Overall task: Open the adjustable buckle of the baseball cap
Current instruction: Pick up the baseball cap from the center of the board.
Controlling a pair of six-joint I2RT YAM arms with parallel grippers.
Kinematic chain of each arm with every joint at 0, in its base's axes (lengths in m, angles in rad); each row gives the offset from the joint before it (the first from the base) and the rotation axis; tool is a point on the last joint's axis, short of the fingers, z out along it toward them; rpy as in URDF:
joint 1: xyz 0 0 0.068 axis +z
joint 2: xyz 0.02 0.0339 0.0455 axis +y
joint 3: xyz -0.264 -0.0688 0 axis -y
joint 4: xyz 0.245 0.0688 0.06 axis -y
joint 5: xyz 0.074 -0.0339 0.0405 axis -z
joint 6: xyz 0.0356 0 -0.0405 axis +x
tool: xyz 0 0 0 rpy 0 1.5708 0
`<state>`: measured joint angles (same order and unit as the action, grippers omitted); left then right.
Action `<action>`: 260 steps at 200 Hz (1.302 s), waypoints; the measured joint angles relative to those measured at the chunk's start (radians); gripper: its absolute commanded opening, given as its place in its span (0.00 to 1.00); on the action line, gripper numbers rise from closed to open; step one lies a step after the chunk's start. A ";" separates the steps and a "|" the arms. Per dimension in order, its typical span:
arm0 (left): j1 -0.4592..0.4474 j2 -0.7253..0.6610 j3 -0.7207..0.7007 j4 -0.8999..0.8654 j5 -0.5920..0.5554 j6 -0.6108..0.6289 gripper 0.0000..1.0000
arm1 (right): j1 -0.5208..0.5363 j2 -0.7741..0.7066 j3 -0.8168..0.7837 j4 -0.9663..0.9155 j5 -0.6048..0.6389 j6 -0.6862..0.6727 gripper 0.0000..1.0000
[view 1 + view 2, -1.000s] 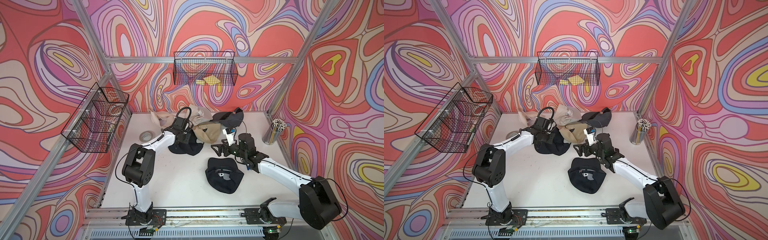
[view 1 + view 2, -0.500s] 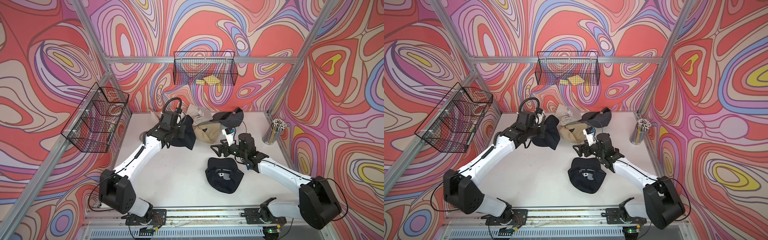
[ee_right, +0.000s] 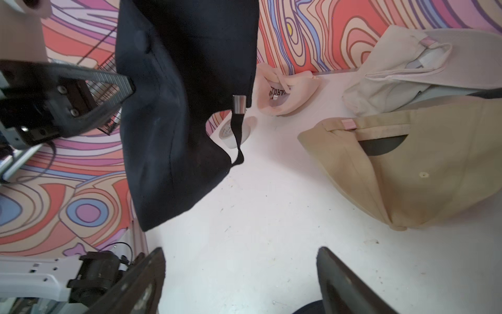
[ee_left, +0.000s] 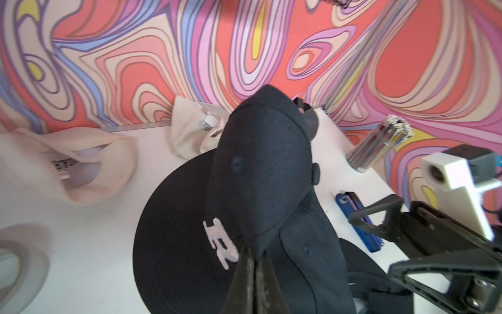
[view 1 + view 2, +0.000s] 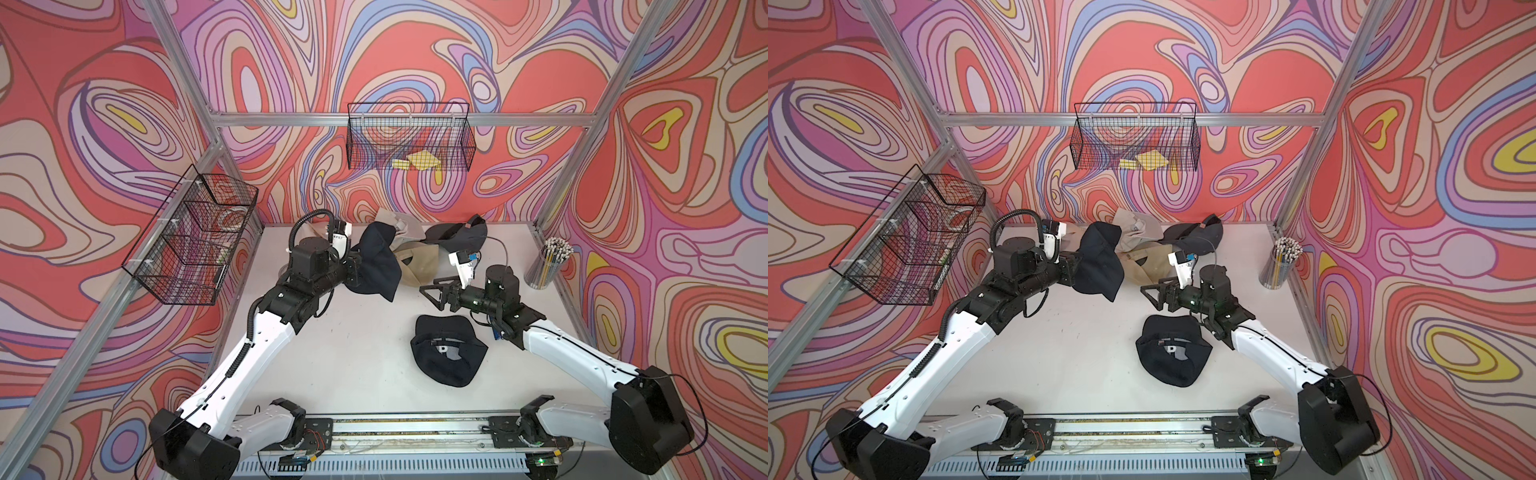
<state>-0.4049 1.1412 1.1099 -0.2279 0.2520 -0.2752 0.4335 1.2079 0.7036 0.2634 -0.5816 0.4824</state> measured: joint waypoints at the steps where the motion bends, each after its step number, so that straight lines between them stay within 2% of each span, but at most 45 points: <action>1: 0.000 0.000 0.000 0.003 0.004 0.000 0.00 | 0.000 -0.002 -0.002 0.003 0.000 0.004 0.87; 42: 0.006 0.029 -0.003 0.147 0.222 -0.025 0.00 | 0.000 -0.073 -0.073 0.104 0.009 0.222 0.86; 94: 0.015 0.078 -0.021 0.305 0.409 -0.056 0.00 | -0.028 -0.132 -0.158 0.222 0.034 0.461 0.84; 131: 0.033 0.097 -0.024 0.378 0.500 -0.082 0.00 | -0.084 -0.196 -0.182 0.254 0.029 0.567 0.74; 162: 0.040 0.122 -0.024 0.425 0.575 -0.109 0.00 | -0.119 -0.209 -0.182 0.277 -0.006 0.599 0.65; 191: 0.040 0.144 -0.023 0.474 0.640 -0.141 0.00 | -0.121 -0.196 -0.180 0.310 -0.071 0.591 0.63; 218: 0.040 0.157 -0.016 0.480 0.673 -0.148 0.00 | -0.121 -0.196 -0.153 0.300 -0.127 0.518 0.63; 260: 0.040 0.159 -0.016 0.481 0.707 -0.156 0.00 | -0.121 -0.215 -0.107 0.238 -0.133 0.396 0.62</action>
<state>-0.3649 1.3003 1.0943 0.2535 0.9588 -0.4316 0.3130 0.9928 0.5964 0.5011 -0.7143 0.8787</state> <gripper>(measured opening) 0.055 0.625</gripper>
